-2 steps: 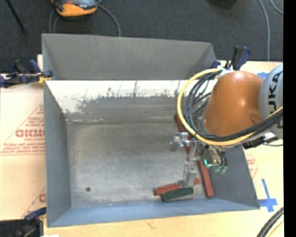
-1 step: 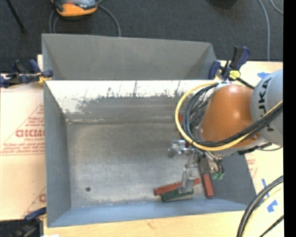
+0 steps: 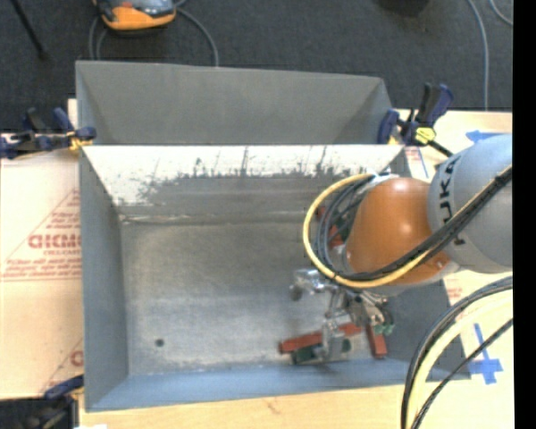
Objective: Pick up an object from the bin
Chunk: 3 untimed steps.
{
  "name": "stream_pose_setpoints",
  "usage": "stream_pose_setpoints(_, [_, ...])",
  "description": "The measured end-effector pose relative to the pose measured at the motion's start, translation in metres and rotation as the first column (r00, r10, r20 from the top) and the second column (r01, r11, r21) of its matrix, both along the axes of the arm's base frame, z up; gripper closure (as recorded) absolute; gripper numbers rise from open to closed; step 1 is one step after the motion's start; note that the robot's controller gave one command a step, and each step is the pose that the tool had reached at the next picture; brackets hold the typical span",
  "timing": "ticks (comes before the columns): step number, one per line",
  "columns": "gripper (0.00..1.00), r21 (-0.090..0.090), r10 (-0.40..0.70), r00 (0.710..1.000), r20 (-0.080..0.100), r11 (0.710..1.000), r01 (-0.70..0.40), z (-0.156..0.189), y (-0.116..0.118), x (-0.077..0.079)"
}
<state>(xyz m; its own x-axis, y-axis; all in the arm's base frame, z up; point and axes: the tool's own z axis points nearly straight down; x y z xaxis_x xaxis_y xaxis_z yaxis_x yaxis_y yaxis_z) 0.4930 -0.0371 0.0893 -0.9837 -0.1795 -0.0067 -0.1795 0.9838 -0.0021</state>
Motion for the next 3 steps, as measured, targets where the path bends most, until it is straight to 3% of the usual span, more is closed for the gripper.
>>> stream_pose_setpoints(1, [1.00,0.002,-0.134,0.991,-0.003,0.991,0.134,-0.016,-0.024,-0.019])
stream_pose_setpoints(2, [1.00,0.001,-0.133,0.991,-0.003,0.991,0.133,-0.016,-0.024,-0.019])
stream_pose_setpoints(3, [1.00,0.000,-0.197,0.980,-0.010,0.980,0.197,0.034,0.021,-0.009])
